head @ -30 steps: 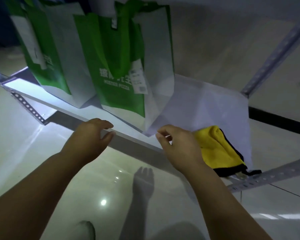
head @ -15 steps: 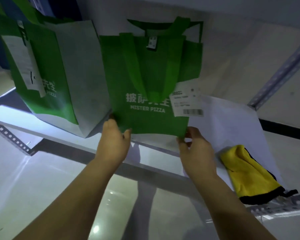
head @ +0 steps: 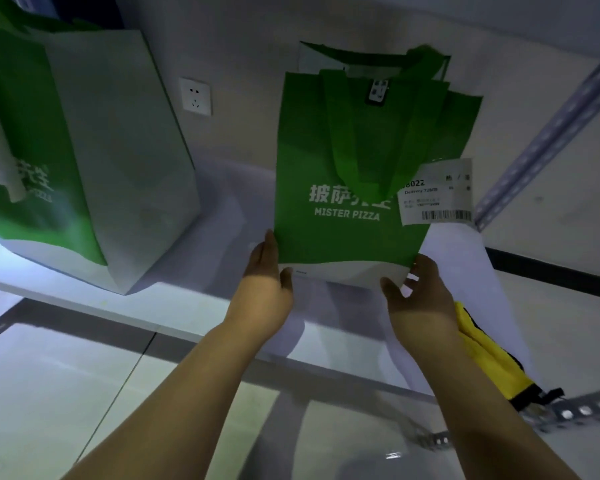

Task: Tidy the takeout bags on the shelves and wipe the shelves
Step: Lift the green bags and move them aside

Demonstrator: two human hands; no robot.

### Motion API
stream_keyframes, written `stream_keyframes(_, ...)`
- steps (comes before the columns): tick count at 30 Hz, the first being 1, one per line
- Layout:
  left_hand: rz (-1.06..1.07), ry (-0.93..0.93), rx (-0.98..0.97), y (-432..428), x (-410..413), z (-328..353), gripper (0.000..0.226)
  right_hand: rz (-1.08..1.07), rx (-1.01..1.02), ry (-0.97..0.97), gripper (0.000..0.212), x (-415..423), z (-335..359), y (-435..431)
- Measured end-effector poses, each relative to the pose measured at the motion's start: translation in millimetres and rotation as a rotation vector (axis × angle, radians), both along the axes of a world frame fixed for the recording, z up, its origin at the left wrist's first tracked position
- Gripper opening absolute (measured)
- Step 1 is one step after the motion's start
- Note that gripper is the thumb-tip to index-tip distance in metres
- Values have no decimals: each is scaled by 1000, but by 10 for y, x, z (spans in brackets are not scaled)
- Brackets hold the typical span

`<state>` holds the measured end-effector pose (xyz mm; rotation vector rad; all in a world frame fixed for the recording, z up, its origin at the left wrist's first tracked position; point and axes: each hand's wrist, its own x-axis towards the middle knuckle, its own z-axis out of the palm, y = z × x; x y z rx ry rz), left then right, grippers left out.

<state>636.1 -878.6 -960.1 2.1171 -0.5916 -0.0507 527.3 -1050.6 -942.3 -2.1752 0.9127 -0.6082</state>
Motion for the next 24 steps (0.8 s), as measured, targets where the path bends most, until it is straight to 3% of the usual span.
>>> stream_keyframes(7, -27, 24, 23, -138, -18, 16, 67, 23, 4, 144, 61, -68, 46, -178)
stream_keyframes(9, 7, -23, 26, -105, -59, 35, 65, -26, -27, 92, 64, -143, 73, -135)
stream_keyframes(14, 120, -8, 56, 60, -215, 128, 52, 42, -177, -194, 31, -291, 164, 122)
stream_keyframes(18, 206, -46, 102, 246, -295, 194, 42, 214, -152, -185, 15, -171, 208, 375)
stream_keyframes(24, 254, -95, 146, 881, -304, 336, 36, 432, -29, -50, 12, 125, 129, 857)
